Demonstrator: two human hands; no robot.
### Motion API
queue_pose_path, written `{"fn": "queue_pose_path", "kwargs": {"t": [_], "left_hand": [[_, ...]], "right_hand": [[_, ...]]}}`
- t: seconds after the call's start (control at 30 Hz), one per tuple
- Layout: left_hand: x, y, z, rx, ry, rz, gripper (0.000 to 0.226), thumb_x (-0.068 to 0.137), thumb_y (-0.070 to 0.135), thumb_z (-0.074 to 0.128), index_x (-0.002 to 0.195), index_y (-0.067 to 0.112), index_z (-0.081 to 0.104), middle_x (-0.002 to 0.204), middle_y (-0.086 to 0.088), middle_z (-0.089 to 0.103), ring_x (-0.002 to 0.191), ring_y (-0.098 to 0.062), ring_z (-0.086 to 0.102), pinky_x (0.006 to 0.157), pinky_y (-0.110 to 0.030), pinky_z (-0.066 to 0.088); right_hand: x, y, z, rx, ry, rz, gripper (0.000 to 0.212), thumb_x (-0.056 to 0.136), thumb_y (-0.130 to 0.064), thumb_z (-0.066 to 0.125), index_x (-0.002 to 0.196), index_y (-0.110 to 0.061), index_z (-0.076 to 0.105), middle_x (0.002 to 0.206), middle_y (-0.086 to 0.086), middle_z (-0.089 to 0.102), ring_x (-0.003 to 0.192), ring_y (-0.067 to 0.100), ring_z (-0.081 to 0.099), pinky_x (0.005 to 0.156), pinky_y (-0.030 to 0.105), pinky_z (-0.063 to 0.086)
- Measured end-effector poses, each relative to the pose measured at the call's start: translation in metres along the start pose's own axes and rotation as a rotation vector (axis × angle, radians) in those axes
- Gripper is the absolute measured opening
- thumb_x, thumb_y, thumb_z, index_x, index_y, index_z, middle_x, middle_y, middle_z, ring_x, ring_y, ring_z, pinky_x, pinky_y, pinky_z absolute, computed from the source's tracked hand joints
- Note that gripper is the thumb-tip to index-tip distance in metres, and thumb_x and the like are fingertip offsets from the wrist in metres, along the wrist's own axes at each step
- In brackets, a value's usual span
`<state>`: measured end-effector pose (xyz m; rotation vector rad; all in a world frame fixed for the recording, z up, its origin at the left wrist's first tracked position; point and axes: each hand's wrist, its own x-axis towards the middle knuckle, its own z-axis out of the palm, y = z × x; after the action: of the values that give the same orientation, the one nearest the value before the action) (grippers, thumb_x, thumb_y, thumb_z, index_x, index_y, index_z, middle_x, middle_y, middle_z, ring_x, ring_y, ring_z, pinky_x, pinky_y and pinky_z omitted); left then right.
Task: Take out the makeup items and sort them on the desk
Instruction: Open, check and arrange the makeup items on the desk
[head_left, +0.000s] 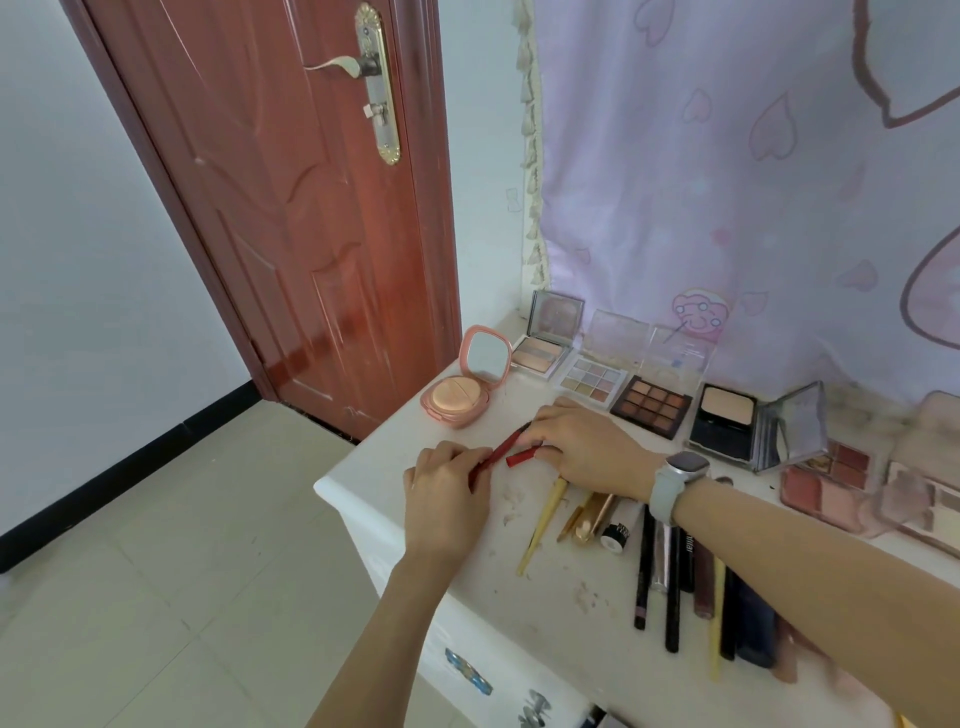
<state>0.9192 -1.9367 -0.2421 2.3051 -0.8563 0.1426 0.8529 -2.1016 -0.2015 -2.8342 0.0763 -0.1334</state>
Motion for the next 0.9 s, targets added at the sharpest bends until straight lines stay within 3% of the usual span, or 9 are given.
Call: {"fn": "queue_pose_path", "kwargs": {"t": [0.1, 0.23, 0.43, 0.57, 0.67, 0.77, 0.9], "left_hand": [[-0.001, 0.000, 0.000, -0.011, 0.001, 0.027, 0.028, 0.090, 0.023, 0.054, 0.116, 0.025, 0.064, 0.107, 0.003, 0.061, 0.101, -0.017, 0.049, 0.083, -0.023, 0.024], [-0.001, -0.002, 0.001, -0.023, 0.010, 0.048, 0.030, 0.087, 0.025, 0.056, 0.116, 0.025, 0.064, 0.108, 0.006, 0.062, 0.102, -0.015, 0.050, 0.083, -0.021, 0.023], [-0.003, -0.003, 0.000, -0.068, 0.025, 0.055, 0.030, 0.083, 0.012, 0.055, 0.108, 0.022, 0.069, 0.104, 0.005, 0.062, 0.100, -0.015, 0.051, 0.085, -0.020, 0.027], [-0.004, 0.001, -0.006, -0.164, 0.012, 0.010, 0.026, 0.084, 0.007, 0.055, 0.104, 0.016, 0.070, 0.106, 0.002, 0.063, 0.099, -0.015, 0.055, 0.092, -0.031, 0.040], [-0.005, 0.004, -0.017, -0.391, -0.004, -0.064, 0.021, 0.088, 0.009, 0.054, 0.100, 0.018, 0.069, 0.105, 0.006, 0.062, 0.094, -0.009, 0.056, 0.084, -0.018, 0.041], [-0.008, 0.004, -0.035, -0.732, -0.057, -0.129, 0.016, 0.091, 0.013, 0.055, 0.086, 0.023, 0.067, 0.098, 0.008, 0.065, 0.087, -0.005, 0.059, 0.075, -0.011, 0.044], [-0.019, 0.006, -0.045, -0.835, -0.120, -0.120, 0.008, 0.082, 0.013, 0.066, 0.080, 0.021, 0.067, 0.073, 0.007, 0.068, 0.066, -0.006, 0.059, 0.067, -0.016, 0.047]], "right_hand": [[-0.007, 0.001, -0.006, -0.043, -0.010, -0.034, 0.028, 0.093, -0.015, 0.046, 0.117, -0.021, 0.059, 0.104, -0.002, 0.055, 0.099, 0.014, 0.042, 0.084, 0.026, 0.038], [-0.022, 0.000, -0.018, -0.117, -0.100, -0.108, 0.023, 0.089, -0.025, 0.052, 0.110, -0.024, 0.062, 0.103, -0.007, 0.053, 0.099, 0.008, 0.040, 0.082, 0.020, 0.036], [-0.022, -0.020, -0.011, -0.252, -0.273, -0.252, 0.018, 0.088, -0.027, 0.054, 0.103, -0.020, 0.060, 0.106, -0.006, 0.053, 0.098, 0.009, 0.037, 0.081, 0.031, 0.039], [-0.019, -0.022, -0.005, -0.381, -0.222, -0.347, 0.012, 0.095, -0.021, 0.043, 0.097, -0.017, 0.054, 0.102, -0.003, 0.052, 0.101, 0.016, 0.040, 0.080, 0.035, 0.042], [-0.025, -0.019, -0.007, -0.415, -0.133, -0.378, 0.016, 0.097, -0.016, 0.040, 0.103, -0.015, 0.055, 0.106, 0.001, 0.055, 0.100, 0.020, 0.046, 0.076, 0.034, 0.041], [-0.033, -0.019, -0.020, -0.452, 0.043, -0.363, 0.015, 0.087, -0.006, 0.057, 0.097, -0.016, 0.062, 0.093, 0.002, 0.062, 0.079, 0.020, 0.059, 0.053, 0.031, 0.039], [-0.031, -0.023, -0.027, -0.454, 0.196, -0.353, 0.026, 0.071, 0.004, 0.067, 0.088, -0.016, 0.068, 0.083, 0.001, 0.064, 0.061, 0.018, 0.058, 0.045, 0.025, 0.038]]}}
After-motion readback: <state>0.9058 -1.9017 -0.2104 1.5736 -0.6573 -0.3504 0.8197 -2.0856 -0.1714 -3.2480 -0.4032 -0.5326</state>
